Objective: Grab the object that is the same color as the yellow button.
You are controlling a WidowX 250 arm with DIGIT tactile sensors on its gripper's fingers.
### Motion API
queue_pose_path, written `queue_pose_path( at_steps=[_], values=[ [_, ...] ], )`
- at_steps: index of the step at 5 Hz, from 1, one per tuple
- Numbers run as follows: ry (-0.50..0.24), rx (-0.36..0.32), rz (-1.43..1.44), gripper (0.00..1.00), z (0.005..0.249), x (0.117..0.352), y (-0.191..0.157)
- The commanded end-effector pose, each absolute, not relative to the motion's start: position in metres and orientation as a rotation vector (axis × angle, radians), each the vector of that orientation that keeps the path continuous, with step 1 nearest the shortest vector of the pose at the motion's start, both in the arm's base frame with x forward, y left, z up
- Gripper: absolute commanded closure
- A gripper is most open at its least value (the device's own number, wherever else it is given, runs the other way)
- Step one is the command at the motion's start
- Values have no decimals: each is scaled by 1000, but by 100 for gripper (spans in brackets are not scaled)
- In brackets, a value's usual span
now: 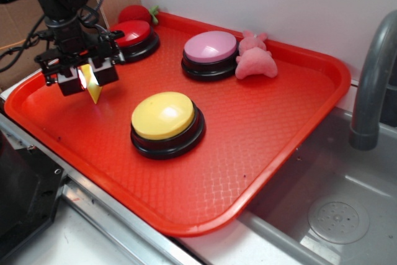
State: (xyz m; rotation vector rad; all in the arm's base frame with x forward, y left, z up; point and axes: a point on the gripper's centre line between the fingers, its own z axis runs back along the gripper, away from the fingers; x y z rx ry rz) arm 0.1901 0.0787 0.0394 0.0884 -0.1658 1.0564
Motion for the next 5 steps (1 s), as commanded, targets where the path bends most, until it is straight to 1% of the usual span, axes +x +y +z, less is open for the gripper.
queue_pose_path(
  at_steps=[1,2,3,4,5],
  values=[
    [-231,112,809,100,106,192,57],
    [-143,83,560,100,139,190,34],
    [-110,1,384,100,159,183,20],
    [-46,-48,310,100,166,175,22],
    [-31,-72,347,100,161,171,28]
  ],
)
